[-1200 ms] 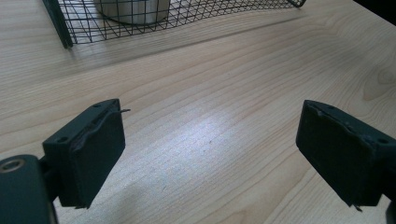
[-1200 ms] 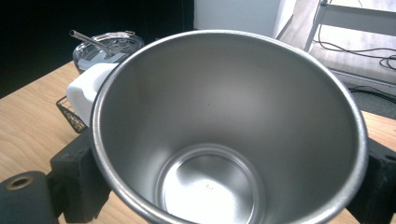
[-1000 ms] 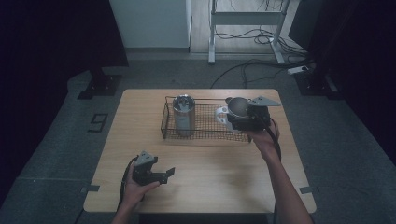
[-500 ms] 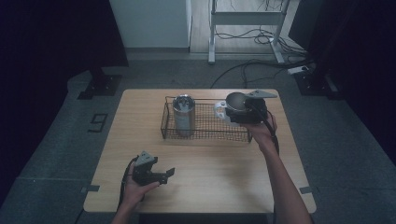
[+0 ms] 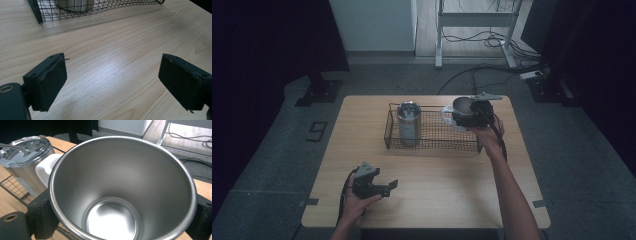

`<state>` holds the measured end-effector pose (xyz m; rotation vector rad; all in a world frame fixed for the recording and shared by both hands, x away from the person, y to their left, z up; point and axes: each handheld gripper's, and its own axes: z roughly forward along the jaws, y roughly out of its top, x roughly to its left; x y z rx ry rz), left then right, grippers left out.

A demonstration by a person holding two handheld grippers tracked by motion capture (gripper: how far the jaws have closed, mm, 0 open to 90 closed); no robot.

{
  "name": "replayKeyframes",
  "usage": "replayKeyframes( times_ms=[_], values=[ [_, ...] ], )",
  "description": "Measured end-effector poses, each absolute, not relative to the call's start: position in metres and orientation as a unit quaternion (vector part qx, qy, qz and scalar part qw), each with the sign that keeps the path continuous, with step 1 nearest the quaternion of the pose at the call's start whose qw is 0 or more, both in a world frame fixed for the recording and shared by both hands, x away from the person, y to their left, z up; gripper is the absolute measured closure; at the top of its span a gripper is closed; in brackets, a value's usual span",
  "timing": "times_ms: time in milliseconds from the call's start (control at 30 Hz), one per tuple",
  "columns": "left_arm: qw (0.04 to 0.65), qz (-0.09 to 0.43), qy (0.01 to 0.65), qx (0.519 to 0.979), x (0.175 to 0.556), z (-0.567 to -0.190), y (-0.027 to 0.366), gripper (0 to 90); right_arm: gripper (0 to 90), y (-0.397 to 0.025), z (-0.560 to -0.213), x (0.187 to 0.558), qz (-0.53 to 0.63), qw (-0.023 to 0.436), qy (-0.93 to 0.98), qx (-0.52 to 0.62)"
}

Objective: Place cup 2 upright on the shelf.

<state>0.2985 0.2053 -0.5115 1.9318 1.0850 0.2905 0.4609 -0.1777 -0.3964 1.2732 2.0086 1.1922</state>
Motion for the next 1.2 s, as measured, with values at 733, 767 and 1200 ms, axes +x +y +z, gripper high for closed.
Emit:
replayKeyframes(
  times_ms=[733, 767, 1200],
  values=[
    [0.439, 0.115, 0.437, 0.777, 0.298, -0.512, 0.206, 8.6, 7.5, -0.174, -0.416, 0.479, 0.414, 0.235, 0.737, 0.479],
    [0.439, 0.115, 0.437, 0.776, 0.299, -0.512, 0.206, 8.8, 7.5, -0.174, -0.419, 0.48, 0.414, 0.234, 0.737, 0.481],
    [0.44, 0.113, 0.436, 0.777, 0.299, -0.513, 0.204, 8.8, 7.5, -0.176, -0.442, 0.492, 0.396, 0.225, 0.737, 0.499]
  ],
)
